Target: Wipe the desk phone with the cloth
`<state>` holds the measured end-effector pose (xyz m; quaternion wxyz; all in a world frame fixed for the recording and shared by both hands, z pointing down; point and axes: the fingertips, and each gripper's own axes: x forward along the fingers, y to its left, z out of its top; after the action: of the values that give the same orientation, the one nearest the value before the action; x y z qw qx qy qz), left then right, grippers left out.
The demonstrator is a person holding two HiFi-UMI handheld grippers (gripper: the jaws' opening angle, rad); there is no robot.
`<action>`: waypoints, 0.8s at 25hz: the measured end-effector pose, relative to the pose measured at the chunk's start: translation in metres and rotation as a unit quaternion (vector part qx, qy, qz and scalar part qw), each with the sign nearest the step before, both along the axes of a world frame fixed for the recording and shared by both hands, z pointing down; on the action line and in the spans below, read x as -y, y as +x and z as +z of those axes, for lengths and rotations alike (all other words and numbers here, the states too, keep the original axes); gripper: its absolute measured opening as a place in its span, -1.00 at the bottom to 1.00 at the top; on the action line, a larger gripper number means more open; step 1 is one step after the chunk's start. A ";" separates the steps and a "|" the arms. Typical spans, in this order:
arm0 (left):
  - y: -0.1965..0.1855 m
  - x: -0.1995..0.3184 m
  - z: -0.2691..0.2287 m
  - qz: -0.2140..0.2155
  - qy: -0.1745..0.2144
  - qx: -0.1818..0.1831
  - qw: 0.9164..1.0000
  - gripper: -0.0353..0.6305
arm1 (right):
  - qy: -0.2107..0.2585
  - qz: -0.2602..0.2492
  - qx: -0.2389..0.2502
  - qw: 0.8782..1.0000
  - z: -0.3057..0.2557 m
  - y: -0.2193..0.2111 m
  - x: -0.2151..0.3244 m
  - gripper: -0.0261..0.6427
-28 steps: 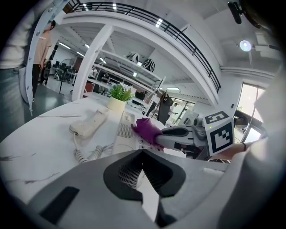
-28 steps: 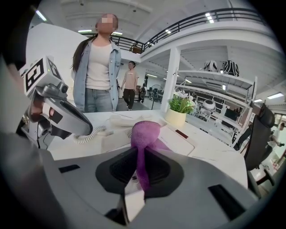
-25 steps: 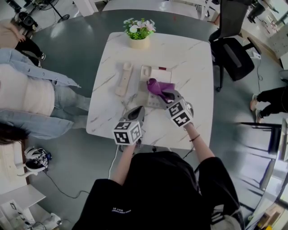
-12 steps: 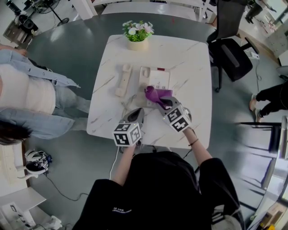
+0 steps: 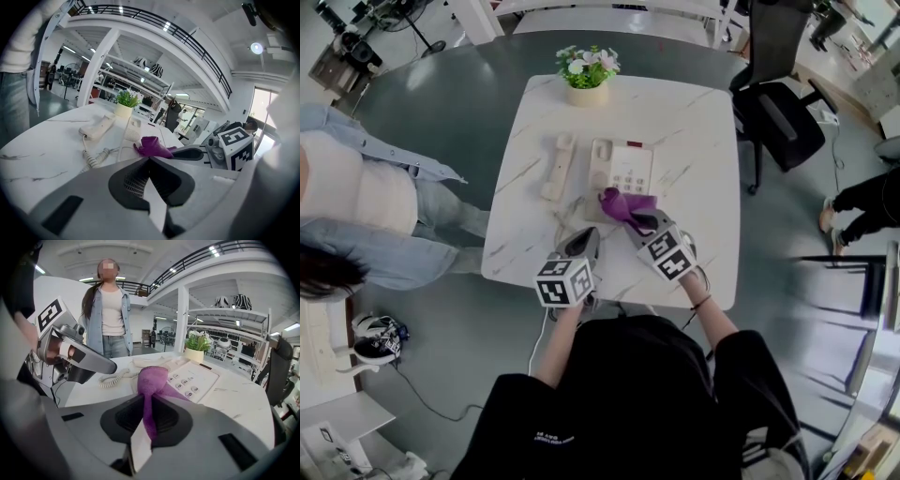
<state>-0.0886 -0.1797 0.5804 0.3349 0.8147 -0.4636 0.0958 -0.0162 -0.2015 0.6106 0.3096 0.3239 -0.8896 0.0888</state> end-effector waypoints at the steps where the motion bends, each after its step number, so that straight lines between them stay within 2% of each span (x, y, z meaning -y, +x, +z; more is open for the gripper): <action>1: 0.000 -0.001 -0.001 -0.001 0.001 -0.001 1.000 -0.90 | -0.002 0.001 0.002 1.000 0.001 0.000 -0.002 -0.82; 4: -0.001 -0.003 -0.003 -0.004 0.004 -0.002 1.000 -0.90 | -0.012 0.005 0.013 1.000 0.003 -0.001 -0.009 -0.82; 11: -0.003 -0.005 -0.010 -0.011 0.014 0.000 1.000 -0.90 | -0.060 0.047 0.091 0.993 -0.001 0.005 -0.013 -0.82; 15: -0.006 -0.004 -0.020 -0.013 0.031 0.005 0.999 -0.90 | -0.075 0.076 0.151 0.983 -0.015 0.008 -0.011 -0.82; 20: -0.008 0.000 -0.035 -0.011 0.056 0.011 0.998 -0.90 | -0.085 0.099 0.202 0.971 -0.032 0.012 -0.007 -0.82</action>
<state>-0.0965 -0.1798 0.5454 0.2849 0.8260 -0.4806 0.0748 -0.0037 -0.1948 0.5788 0.1393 0.3581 -0.8866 0.2576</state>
